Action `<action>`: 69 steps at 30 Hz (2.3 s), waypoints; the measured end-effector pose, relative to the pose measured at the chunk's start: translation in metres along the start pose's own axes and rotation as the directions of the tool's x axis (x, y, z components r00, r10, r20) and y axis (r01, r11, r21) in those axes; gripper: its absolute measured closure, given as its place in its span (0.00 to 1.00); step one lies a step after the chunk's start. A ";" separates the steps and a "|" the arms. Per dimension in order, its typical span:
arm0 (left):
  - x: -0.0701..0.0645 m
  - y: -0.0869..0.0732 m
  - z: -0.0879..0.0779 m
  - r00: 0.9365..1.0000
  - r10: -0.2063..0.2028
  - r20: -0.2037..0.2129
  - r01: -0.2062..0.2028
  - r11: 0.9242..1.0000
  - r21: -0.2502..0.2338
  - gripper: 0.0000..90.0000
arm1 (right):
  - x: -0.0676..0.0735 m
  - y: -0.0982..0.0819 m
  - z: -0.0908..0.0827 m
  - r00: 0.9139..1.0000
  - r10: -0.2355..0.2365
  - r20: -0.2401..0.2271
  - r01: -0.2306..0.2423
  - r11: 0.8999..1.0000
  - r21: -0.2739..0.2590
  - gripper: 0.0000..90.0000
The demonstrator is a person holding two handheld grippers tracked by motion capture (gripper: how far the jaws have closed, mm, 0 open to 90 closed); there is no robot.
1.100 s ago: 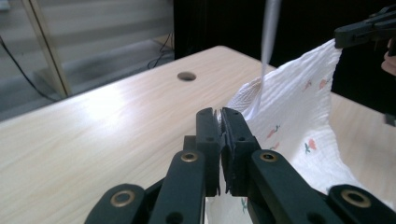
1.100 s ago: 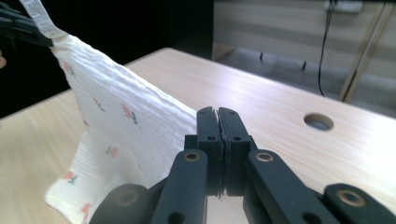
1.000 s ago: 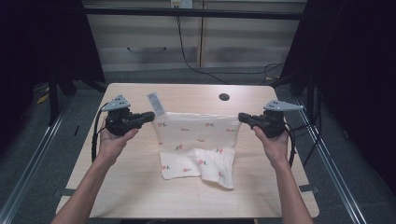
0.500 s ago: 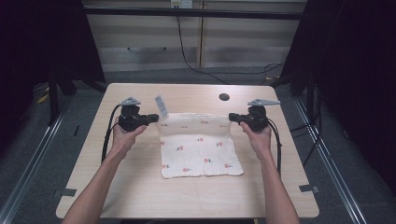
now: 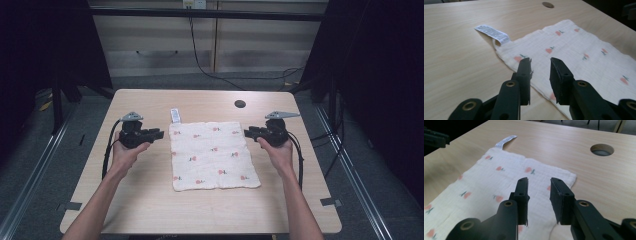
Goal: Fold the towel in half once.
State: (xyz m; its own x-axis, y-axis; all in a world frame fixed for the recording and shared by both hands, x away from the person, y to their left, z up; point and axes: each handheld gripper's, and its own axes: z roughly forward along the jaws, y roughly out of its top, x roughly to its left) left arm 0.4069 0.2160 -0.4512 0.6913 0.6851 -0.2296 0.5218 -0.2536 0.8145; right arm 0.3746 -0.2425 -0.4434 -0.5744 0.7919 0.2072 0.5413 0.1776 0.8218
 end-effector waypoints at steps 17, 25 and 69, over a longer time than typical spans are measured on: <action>-0.053 -0.057 -0.031 0.988 0.083 0.130 -0.094 0.992 0.082 0.73 | 0.041 -0.056 -0.034 0.992 -0.064 -0.111 0.078 0.989 0.124 0.78; -0.079 -0.065 -0.002 0.966 0.150 0.210 -0.180 0.975 0.130 0.74 | 0.040 -0.074 -0.023 0.993 -0.045 -0.110 0.062 0.984 0.165 0.80; -0.079 -0.087 -0.005 0.959 0.235 0.158 -0.265 0.942 0.205 0.99 | 0.068 -0.097 -0.031 0.981 -0.089 -0.170 0.124 0.971 0.207 1.00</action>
State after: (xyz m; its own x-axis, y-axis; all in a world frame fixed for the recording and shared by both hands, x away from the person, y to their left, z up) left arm 0.3046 0.1874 -0.5015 0.8647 0.4896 -0.1124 0.4110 -0.5608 0.7188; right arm 0.2642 -0.2238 -0.4928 -0.7163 0.6622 0.2200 0.5810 0.3914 0.7136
